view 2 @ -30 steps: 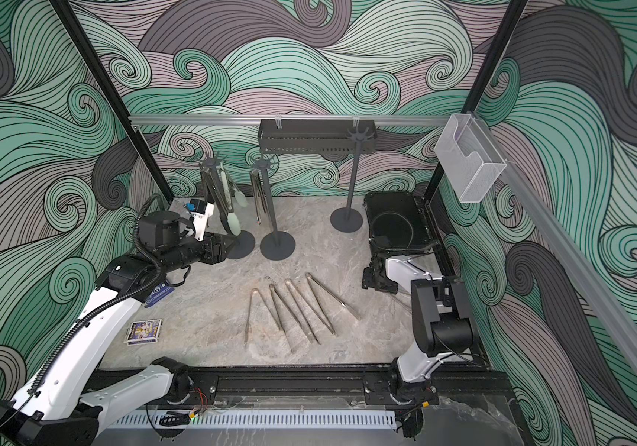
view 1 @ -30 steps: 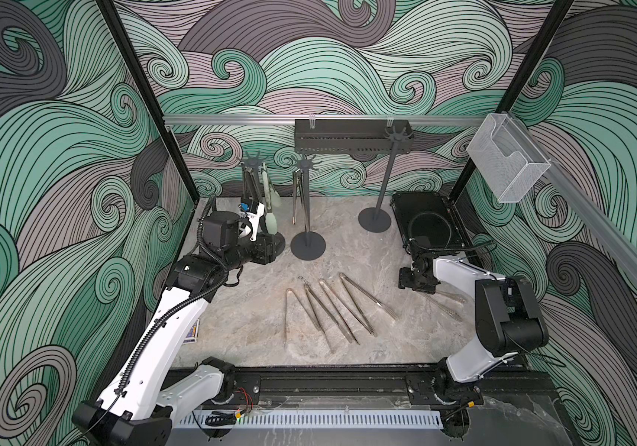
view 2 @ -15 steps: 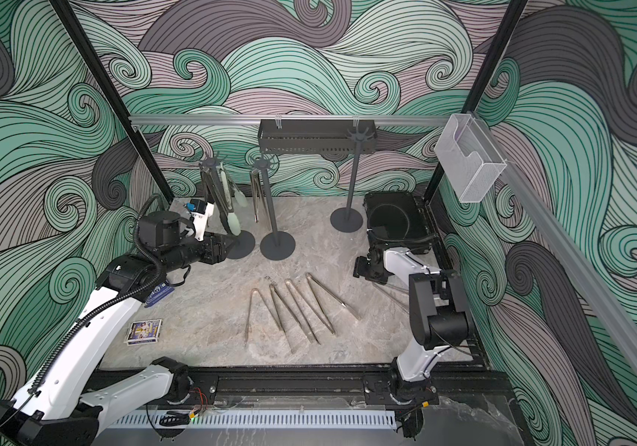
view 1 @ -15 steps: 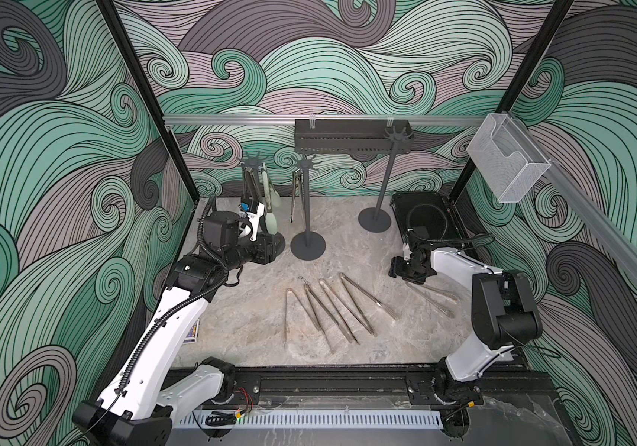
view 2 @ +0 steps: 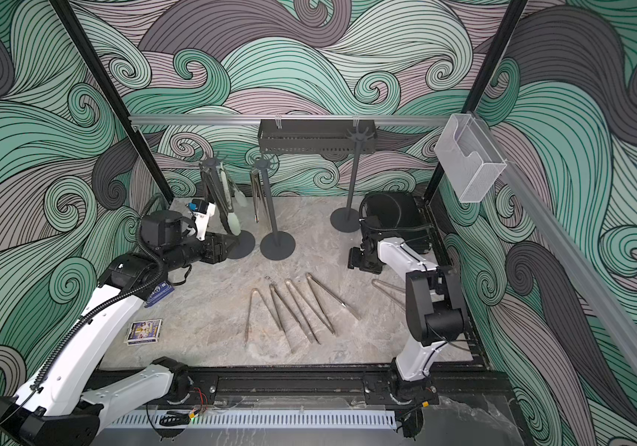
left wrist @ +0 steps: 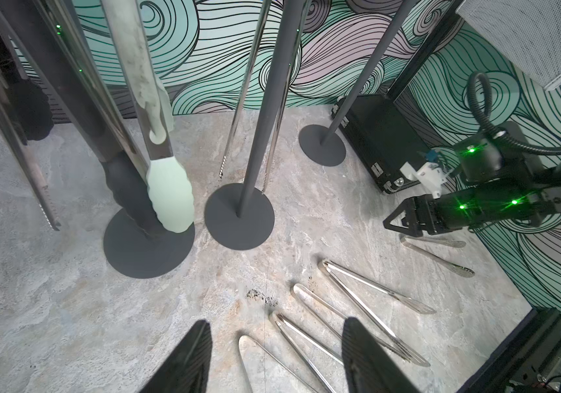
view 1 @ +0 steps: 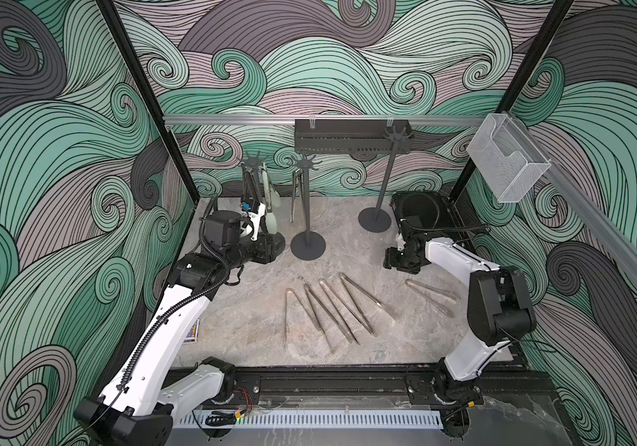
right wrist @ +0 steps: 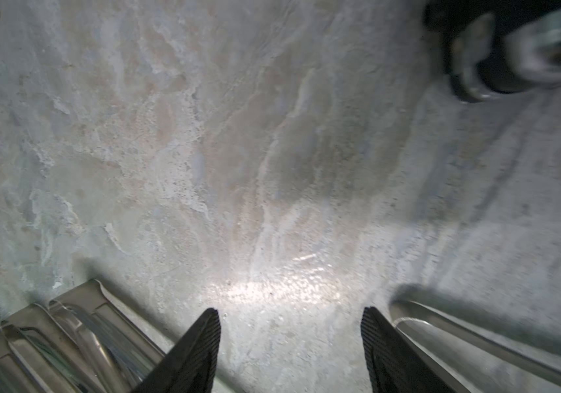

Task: Hang food tongs on kitchen utensil racks
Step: Adjust the food tongs at the center of the board.

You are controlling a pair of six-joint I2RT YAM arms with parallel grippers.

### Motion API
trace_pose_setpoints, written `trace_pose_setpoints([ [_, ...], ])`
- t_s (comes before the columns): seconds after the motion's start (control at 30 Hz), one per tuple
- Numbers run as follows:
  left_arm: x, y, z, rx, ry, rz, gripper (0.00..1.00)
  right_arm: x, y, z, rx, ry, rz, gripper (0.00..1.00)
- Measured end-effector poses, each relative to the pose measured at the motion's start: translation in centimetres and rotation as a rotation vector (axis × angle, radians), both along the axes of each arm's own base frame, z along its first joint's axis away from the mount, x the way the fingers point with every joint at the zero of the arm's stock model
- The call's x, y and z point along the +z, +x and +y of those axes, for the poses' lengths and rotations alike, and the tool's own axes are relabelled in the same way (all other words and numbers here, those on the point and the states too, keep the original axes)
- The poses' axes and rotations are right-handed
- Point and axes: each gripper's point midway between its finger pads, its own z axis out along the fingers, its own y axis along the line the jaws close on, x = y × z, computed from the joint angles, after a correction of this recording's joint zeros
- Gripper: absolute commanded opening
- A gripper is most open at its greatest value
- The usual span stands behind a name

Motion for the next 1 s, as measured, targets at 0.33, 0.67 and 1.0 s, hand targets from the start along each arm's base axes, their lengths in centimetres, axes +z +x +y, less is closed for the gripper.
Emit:
trace_pose_setpoints([
  [0.33, 0.0, -0.1, -0.1, -0.007, -0.005, 0.001, 0.61, -0.6, -6.0, -6.7, -0.102, -0.160, 0.113, 0.66],
  [0.67, 0.2, -0.2, -0.2, -0.014, -0.010, -0.002, 0.61, -3.2, -6.3, -7.9, -0.125, -0.184, 0.179, 0.66],
  [1.0, 0.2, -0.2, -0.2, -0.014, -0.010, -0.003, 0.61, -5.8, -6.6, -7.5, -0.099, -0.168, 0.244, 0.64],
])
